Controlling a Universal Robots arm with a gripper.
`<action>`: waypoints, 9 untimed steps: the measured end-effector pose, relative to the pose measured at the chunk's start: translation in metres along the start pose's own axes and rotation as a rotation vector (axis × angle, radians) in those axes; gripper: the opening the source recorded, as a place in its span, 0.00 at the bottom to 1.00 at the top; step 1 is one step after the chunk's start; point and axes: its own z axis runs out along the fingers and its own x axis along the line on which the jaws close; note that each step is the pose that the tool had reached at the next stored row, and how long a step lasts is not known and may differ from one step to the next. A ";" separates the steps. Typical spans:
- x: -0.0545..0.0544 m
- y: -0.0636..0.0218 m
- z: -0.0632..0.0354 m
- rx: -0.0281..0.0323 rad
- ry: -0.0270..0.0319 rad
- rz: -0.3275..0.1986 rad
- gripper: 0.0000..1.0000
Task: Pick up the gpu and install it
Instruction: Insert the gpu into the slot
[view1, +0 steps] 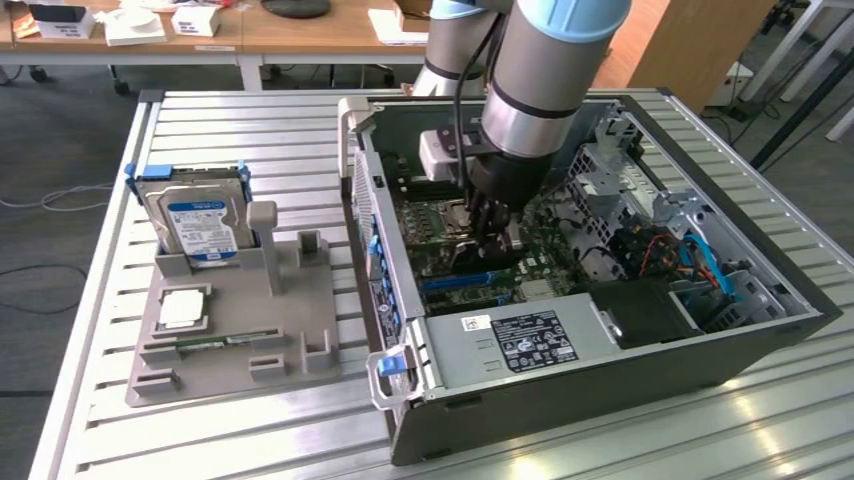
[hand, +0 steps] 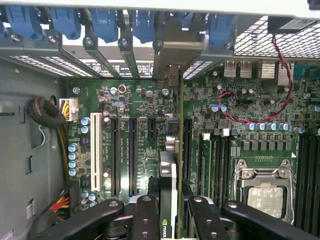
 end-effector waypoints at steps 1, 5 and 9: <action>0.000 0.0000 0.0004 -0.0001 0.0001 0.000 0.27; 0.000 0.0001 0.0010 -0.0001 0.0003 0.000 0.27; 0.000 0.0001 0.0025 -0.0001 0.0002 0.000 0.27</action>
